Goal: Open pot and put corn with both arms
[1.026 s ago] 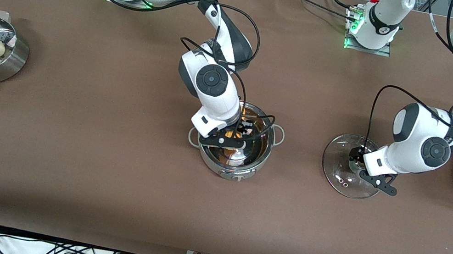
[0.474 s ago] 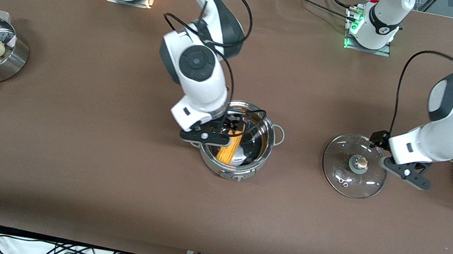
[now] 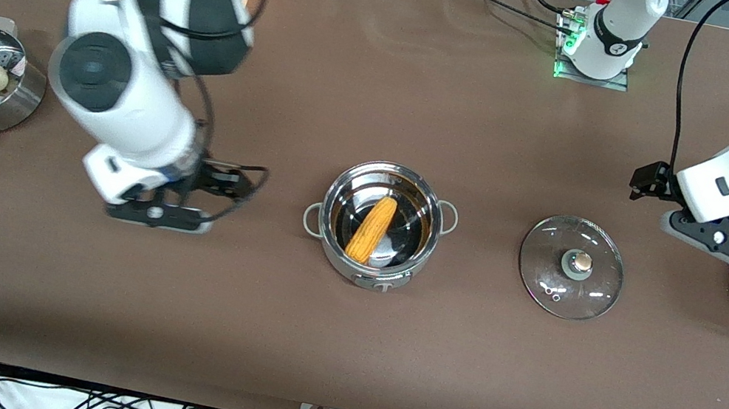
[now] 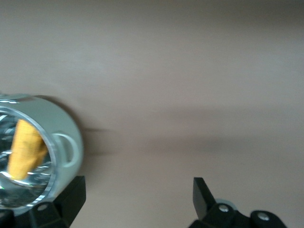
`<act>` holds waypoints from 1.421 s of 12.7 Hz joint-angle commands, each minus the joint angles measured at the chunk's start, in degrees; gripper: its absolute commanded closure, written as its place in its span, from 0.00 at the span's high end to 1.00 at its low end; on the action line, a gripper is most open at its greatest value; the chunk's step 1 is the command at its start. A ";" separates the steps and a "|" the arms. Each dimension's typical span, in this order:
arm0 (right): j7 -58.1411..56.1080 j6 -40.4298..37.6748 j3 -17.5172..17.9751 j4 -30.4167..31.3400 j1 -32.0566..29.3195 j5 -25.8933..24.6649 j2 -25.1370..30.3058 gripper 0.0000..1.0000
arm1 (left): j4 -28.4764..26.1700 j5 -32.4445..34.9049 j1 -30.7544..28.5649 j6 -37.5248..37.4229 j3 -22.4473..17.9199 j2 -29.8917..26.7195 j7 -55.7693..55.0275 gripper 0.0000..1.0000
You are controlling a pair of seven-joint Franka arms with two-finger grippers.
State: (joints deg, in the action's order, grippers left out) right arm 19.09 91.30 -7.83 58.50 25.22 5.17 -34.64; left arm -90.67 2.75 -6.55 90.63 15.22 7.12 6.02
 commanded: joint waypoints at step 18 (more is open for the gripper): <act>-23.35 -0.24 4.23 32.47 -26.09 -4.81 33.23 1.00 | -10.05 -5.04 5.50 4.47 -9.94 -12.92 -12.26 1.00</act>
State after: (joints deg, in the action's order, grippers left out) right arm 2.15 89.40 -5.06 88.15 0.98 1.97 -3.39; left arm -101.34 -1.54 -0.91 96.18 5.29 -5.53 -6.18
